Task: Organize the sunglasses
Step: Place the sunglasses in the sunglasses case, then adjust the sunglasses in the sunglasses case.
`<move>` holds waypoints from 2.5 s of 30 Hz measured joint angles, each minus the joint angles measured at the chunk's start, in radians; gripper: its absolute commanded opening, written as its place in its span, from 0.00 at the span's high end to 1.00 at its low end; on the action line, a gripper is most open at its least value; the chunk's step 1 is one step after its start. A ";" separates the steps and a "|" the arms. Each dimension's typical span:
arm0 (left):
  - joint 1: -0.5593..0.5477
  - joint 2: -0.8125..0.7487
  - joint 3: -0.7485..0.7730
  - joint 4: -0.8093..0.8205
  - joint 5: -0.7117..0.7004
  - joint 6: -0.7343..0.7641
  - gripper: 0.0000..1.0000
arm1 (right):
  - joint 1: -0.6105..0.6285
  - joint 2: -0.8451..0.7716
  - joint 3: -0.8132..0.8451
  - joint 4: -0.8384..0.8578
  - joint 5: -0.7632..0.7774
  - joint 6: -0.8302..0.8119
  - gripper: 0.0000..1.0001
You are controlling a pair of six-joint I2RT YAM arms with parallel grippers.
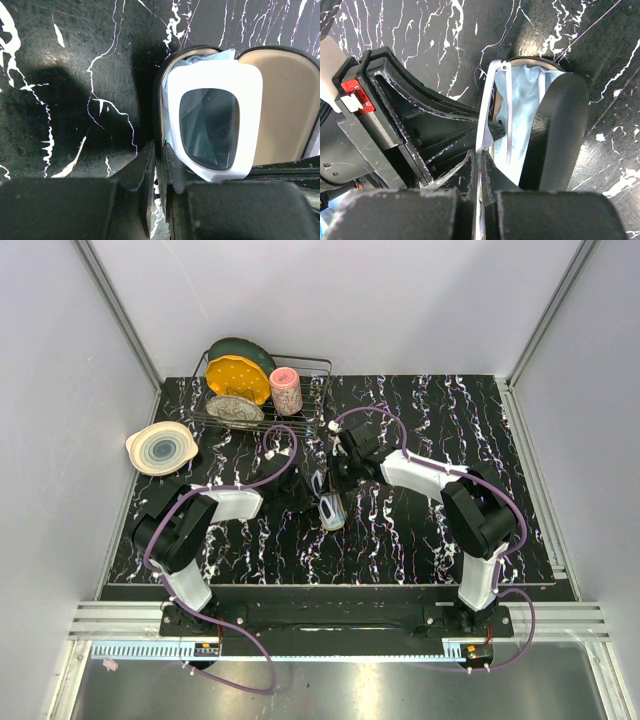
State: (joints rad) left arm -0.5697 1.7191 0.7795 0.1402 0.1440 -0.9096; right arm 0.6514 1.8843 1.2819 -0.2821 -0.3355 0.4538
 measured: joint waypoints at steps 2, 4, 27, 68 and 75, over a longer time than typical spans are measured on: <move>0.000 0.000 0.000 0.000 0.000 0.000 1.00 | 0.000 0.000 0.000 0.000 0.000 0.000 1.00; 0.000 0.000 0.000 0.000 0.001 0.000 1.00 | 0.000 0.000 0.000 -0.001 0.003 0.000 1.00; -0.003 0.000 0.021 0.011 0.010 -0.002 1.00 | 0.005 -0.007 -0.003 -0.062 0.219 -0.017 0.69; -0.007 0.012 0.039 0.005 0.021 0.000 1.00 | 0.061 0.024 0.091 -0.230 0.328 -0.093 0.42; -0.007 0.013 0.039 0.008 0.023 0.000 1.00 | 0.076 0.055 0.123 -0.266 0.373 -0.096 0.42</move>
State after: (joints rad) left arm -0.5770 1.7317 0.8188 0.1486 0.1669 -0.9096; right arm 0.7273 1.9392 1.4052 -0.5484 0.0376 0.3580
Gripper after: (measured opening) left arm 0.122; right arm 0.579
